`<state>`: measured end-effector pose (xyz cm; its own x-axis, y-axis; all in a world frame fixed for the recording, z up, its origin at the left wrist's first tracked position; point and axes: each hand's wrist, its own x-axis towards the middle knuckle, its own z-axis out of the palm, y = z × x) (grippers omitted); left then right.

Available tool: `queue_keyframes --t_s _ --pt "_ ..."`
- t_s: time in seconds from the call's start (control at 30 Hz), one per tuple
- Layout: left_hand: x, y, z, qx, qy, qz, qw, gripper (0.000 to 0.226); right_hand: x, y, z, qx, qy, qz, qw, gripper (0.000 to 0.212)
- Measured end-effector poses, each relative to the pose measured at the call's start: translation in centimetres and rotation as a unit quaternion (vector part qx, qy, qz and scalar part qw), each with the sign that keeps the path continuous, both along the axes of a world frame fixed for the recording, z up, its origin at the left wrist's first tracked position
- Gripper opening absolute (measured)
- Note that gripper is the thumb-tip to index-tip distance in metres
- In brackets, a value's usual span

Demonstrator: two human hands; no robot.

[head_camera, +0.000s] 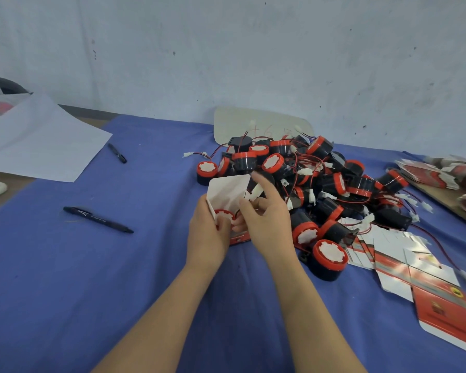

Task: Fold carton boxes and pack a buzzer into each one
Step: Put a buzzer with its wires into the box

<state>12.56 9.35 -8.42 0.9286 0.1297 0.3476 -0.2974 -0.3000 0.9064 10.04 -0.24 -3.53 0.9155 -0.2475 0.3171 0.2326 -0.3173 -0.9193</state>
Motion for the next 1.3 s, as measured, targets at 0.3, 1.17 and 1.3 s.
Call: queue_keyframes --t_s 0.3,1.17,1.3 --pt "0.2 -0.1 -0.2 0.011 0.006 0.011 1.0 0.033 0.1 -0.3 -1.1 -0.124 -0.109 -0.1 0.981 0.005" --pt "0.0 -0.6 -0.1 -0.021 0.017 0.015 1.0 0.014 -0.7 -0.4 0.4 -0.418 0.111 -0.052 0.9 0.033" --pt "-0.1 -0.7 0.0 -0.015 0.031 0.018 0.999 0.022 -0.4 0.2 -0.3 -0.437 0.102 -0.119 0.885 0.029"
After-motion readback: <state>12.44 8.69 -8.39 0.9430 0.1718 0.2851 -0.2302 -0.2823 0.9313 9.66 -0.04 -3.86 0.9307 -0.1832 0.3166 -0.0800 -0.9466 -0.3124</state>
